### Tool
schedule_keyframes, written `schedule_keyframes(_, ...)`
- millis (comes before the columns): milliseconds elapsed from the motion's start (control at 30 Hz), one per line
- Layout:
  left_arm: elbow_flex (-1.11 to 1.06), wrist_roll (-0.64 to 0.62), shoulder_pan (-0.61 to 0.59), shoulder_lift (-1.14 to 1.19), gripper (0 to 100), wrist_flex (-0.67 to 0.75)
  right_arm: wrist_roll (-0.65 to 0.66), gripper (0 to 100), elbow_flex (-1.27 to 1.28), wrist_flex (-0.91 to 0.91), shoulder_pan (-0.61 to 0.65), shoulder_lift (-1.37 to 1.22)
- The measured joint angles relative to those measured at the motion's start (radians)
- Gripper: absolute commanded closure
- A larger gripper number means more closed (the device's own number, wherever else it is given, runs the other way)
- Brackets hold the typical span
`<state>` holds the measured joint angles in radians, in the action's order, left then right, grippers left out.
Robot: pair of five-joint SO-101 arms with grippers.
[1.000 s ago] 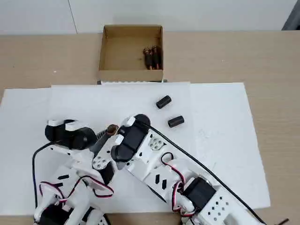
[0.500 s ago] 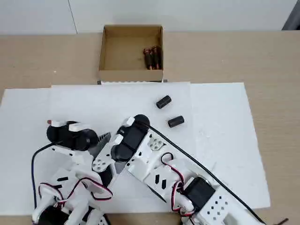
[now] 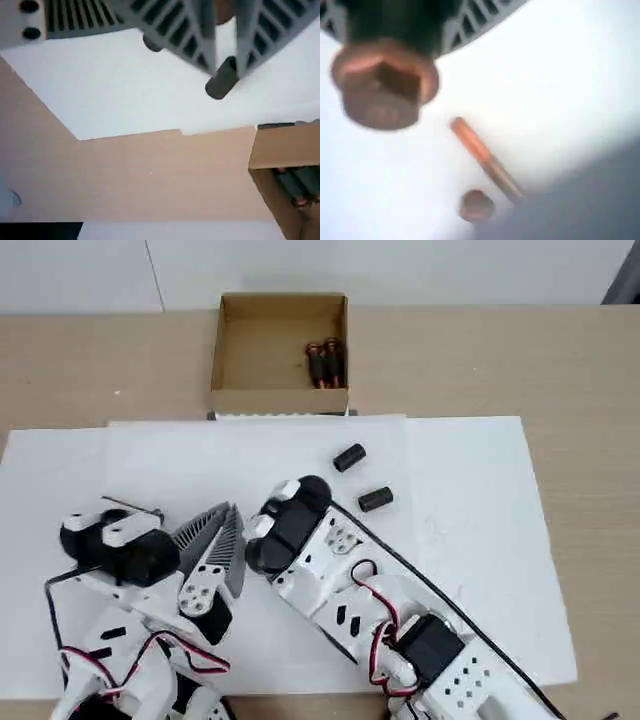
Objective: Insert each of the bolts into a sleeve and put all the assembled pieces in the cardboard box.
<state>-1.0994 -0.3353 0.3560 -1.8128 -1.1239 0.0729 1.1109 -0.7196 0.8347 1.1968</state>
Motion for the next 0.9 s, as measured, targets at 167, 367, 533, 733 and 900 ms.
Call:
schedule_keyframes(167,0.0,0.086,-0.095,0.0,99,0.025,0.0,99.5,0.0,0.0,-0.069,0.0)
schedule_keyframes(367,-0.026,0.18,-0.25,0.0,99,0.025,0.0,99.5,0.0,-0.006,-0.181,0.0)
schedule_keyframes(533,-0.169,0.267,-0.365,0.0,99,0.025,-0.077,99.5,0.0,-0.127,-0.336,0.0)
schedule_keyframes(733,-0.367,0.285,-0.428,0.0,99,0.025,-0.178,99.5,-0.023,-0.221,-0.534,-0.002)
schedule_keyframes(900,-0.437,0.287,-0.428,0.002,99,0.025,-0.181,99.5,-0.149,-0.282,-0.549,-0.023)
